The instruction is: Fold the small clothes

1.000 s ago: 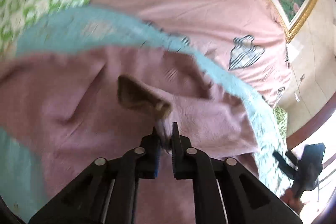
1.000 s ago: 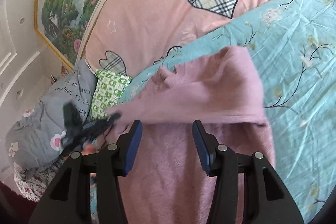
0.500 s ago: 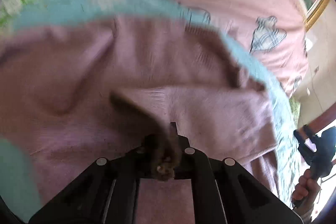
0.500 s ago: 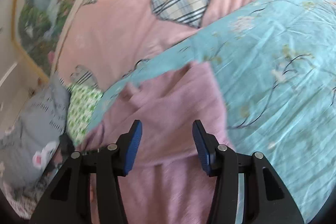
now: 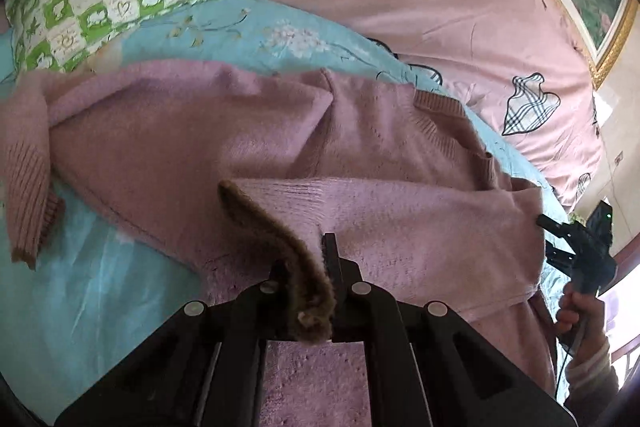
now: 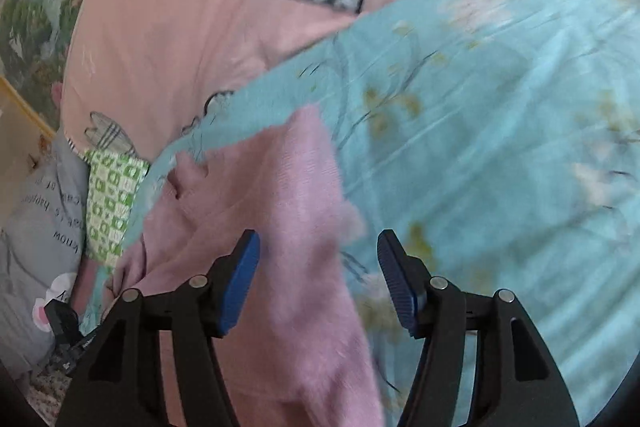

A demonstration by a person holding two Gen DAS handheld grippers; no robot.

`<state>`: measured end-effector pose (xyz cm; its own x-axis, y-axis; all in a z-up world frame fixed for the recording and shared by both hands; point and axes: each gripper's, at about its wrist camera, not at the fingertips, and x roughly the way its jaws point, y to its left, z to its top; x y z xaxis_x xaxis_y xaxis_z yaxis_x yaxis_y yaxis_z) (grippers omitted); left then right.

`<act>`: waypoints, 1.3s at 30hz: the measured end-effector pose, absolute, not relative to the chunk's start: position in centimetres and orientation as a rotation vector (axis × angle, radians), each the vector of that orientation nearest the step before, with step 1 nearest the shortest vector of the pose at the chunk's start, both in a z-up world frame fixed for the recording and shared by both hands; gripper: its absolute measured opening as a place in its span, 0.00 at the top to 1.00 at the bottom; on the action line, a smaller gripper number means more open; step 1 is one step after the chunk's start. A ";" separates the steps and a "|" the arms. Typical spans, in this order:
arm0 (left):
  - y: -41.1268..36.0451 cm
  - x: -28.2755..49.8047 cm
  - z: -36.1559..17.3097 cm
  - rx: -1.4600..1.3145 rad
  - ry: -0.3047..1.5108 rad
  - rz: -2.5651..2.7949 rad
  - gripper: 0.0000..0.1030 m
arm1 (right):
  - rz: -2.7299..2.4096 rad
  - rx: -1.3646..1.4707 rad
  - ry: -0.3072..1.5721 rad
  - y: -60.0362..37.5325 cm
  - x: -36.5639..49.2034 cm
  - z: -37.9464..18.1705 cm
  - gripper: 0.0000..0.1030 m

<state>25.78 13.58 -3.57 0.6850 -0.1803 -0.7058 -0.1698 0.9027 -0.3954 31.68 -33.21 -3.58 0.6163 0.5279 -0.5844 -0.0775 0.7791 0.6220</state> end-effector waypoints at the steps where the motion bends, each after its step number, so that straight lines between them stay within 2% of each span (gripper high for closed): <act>1: 13.5 25.9 -3.8 -0.459 0.829 -0.004 0.96 | 0.365 0.572 0.850 -32.8 32.1 -3.8 0.39; 2: 13.3 26.0 -3.9 -0.455 0.835 -0.001 0.96 | 0.366 0.561 0.861 -32.5 32.4 -4.0 0.39; 3: 13.5 25.5 -3.6 -0.450 0.832 -0.003 0.96 | 0.383 0.565 0.872 -32.2 32.6 -4.3 0.47; 4: 13.2 25.3 -3.3 -0.442 0.829 -0.010 0.96 | 0.398 0.563 0.879 -32.0 32.7 -4.3 0.81; 5: 12.6 25.4 -2.9 -0.437 0.822 -0.033 0.96 | 0.373 0.520 0.885 -32.1 32.6 -3.7 0.89; 8: 10.2 26.5 -1.9 -0.410 0.808 -0.102 0.96 | 0.264 0.429 0.791 -34.5 32.2 -0.5 0.92; 12: 6.6 28.7 -2.6 -0.325 0.817 -0.120 0.96 | 0.197 0.429 0.805 -37.4 33.6 -0.5 0.92; 17: 7.4 29.6 -4.5 -0.315 0.858 -0.074 0.95 | 0.171 0.369 0.881 -36.6 34.7 -3.7 0.92; 20: 8.0 29.0 -4.5 -0.308 0.867 -0.075 0.92 | 0.165 0.431 0.879 -37.1 34.0 -4.3 0.87; 22: 8.3 28.2 -4.1 -0.290 0.868 -0.066 0.83 | 0.124 0.455 0.868 -37.6 32.7 -3.6 0.75; 23: 8.6 27.5 -4.0 -0.292 0.866 -0.061 0.83 | 0.121 0.468 0.846 -37.9 31.7 -2.9 0.72; 25: 9.3 26.3 -3.7 -0.307 0.865 -0.049 0.81 | 0.142 0.491 0.807 -37.9 29.8 -1.8 0.55; 27: 10.4 24.4 -3.4 -0.332 0.855 -0.028 0.81 | 0.186 0.520 0.768 -37.3 27.2 -0.8 0.45; 29: 11.8 22.3 -3.0 -0.346 0.851 0.014 0.75 | 0.246 0.545 0.762 -36.1 24.8 -0.5 0.45; 31: 13.3 20.4 -2.6 -0.362 0.844 0.065 0.57 | 0.306 0.559 0.776 -34.5 22.6 -0.6 0.45; 32: 14.3 19.2 -2.3 -0.370 0.832 0.103 0.53 | 0.336 0.562 0.782 -33.5 21.5 -0.7 0.45; 34: 16.4 17.2 -1.6 -0.376 0.816 0.191 0.33 | 0.390 0.556 0.803 -31.4 19.5 -1.1 0.45; 36: 18.4 16.0 -1.0 -0.367 0.810 0.277 0.29 | 0.424 0.555 0.821 -29.4 18.1 -1.5 0.45; 37: 19.4 15.7 -0.8 -0.374 0.814 0.292 0.23 | 0.439 0.558 0.834 -28.5 17.4 -1.8 0.45; 39: 21.3 15.6 -0.6 -0.414 0.828 0.309 0.22 | 0.464 0.558 0.860 -26.8 16.4 -2.2 0.45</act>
<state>15.62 21.33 -0.62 0.6390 0.1042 -0.7621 -0.4208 0.8767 -0.2330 16.41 -26.76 -2.24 0.5709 0.5877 -0.5733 -0.1564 0.7633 0.6268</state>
